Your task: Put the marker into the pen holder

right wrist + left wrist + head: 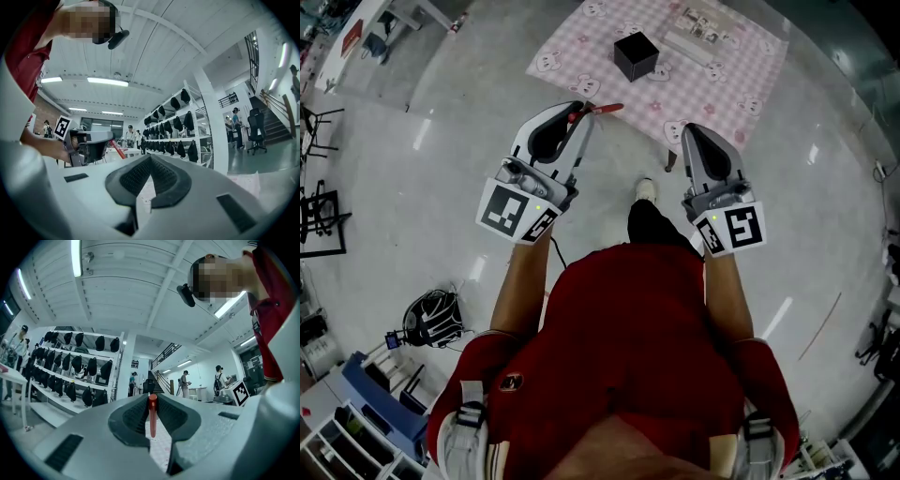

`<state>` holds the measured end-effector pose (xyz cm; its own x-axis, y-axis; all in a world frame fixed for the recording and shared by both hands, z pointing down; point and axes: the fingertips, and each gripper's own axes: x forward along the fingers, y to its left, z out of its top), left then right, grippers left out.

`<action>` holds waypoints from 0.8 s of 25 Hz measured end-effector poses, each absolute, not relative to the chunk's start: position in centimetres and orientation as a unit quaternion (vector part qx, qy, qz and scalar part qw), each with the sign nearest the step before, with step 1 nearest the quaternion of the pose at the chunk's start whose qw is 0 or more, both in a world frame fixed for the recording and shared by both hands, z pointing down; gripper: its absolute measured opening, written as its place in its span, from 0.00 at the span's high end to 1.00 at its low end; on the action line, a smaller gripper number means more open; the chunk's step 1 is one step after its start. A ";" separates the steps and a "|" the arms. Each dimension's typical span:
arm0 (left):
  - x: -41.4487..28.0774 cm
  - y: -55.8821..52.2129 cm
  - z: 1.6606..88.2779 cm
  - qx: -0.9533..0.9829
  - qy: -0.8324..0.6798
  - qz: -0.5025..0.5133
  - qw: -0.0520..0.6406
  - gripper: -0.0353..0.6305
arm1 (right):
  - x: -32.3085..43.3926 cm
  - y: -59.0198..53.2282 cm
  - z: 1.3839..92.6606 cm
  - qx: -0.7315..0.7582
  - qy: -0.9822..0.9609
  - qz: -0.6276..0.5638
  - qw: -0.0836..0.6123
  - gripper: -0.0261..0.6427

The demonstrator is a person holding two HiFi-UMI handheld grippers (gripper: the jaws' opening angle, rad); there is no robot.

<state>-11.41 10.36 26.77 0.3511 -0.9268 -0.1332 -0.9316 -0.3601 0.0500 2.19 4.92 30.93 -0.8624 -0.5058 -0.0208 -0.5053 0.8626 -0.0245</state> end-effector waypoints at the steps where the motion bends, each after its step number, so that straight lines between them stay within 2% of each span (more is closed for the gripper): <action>1: -11.5 9.2 26.9 -0.820 0.568 0.067 0.016 0.86 | 2.1 3.8 31.0 -0.259 0.966 -0.010 0.012 0.96; 20: -12.2 -6.8 29.3 -0.796 0.605 0.029 -0.004 0.86 | 1.5 -12.6 31.8 -0.220 0.975 -0.025 0.021 0.96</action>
